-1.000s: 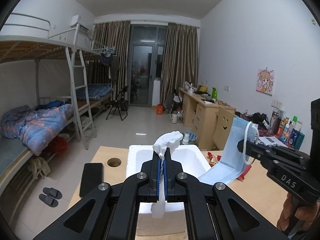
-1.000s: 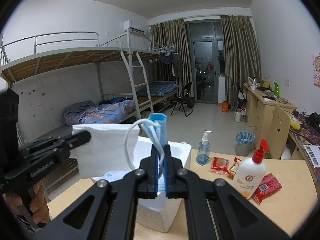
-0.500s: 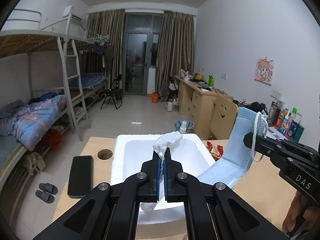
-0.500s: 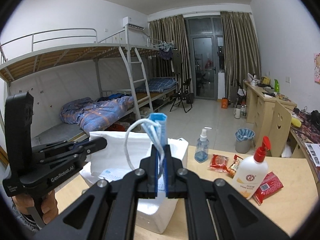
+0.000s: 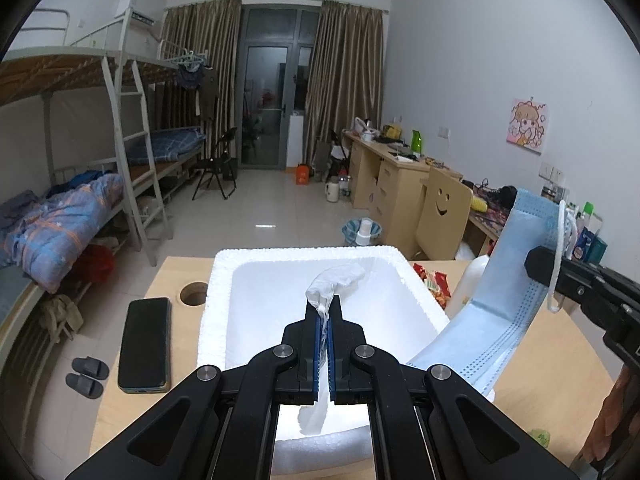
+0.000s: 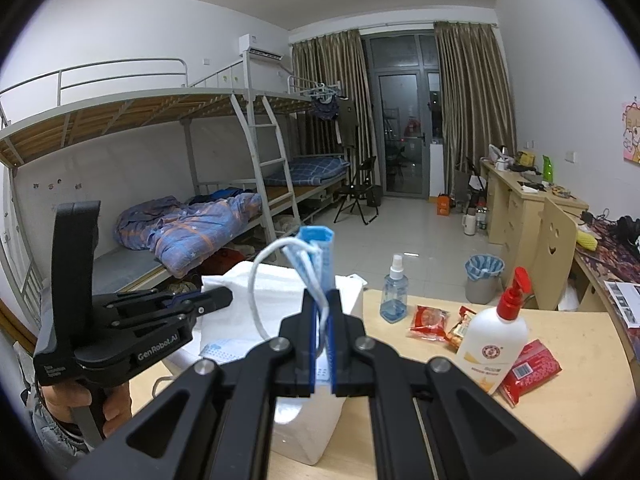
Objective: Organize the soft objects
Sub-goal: 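Lower the cloth into the styrofoam box and open the left tool while the right holds the mask, then lower the blue mask into the styrofoam box and open the right tool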
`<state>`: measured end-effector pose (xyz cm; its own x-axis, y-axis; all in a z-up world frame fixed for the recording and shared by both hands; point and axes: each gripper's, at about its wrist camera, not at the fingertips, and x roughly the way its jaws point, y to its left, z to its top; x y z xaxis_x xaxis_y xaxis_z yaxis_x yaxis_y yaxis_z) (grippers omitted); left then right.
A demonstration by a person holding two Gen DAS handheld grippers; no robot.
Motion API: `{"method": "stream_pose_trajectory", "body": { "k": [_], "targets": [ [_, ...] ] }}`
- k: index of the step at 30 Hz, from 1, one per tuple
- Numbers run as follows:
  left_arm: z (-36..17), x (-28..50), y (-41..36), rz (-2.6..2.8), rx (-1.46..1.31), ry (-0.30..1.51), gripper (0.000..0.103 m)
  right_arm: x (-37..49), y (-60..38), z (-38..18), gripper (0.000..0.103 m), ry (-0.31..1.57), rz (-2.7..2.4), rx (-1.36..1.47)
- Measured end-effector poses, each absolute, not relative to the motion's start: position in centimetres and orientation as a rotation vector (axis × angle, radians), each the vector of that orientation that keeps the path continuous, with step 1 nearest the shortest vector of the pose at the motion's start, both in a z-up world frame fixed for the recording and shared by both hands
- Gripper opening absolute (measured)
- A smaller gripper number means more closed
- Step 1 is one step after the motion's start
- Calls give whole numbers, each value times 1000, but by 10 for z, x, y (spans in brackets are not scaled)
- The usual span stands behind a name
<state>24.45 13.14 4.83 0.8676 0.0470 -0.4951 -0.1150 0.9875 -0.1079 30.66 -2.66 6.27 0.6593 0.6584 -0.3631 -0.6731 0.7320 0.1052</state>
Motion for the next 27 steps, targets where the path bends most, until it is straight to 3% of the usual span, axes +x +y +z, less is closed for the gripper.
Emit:
{"method": "stream_pose_trajectory", "body": {
  "k": [6,9,10,11,13,14,27],
  "targets": [
    [46,245,135,105,-135,511,4,307,-26,63,7,397,753,-39],
    [46,246,136,104,-128,515,11,307,-27,64,7,397,750,-40],
    [46,246,136,105,-125,518,25,307,-28,64,7,396,750,-39],
    [46,246,137,109,-123,521,51,307,-28,64,7,395,748,-39],
    [46,245,138,118,-122,519,86,308,-27,65,7,396,747,-38],
    [47,243,138,127,-122,505,92,308,-27,65,7,396,747,-40],
    [61,214,141,177,-108,416,92,311,-20,67,7,393,752,-40]
  ]
}}
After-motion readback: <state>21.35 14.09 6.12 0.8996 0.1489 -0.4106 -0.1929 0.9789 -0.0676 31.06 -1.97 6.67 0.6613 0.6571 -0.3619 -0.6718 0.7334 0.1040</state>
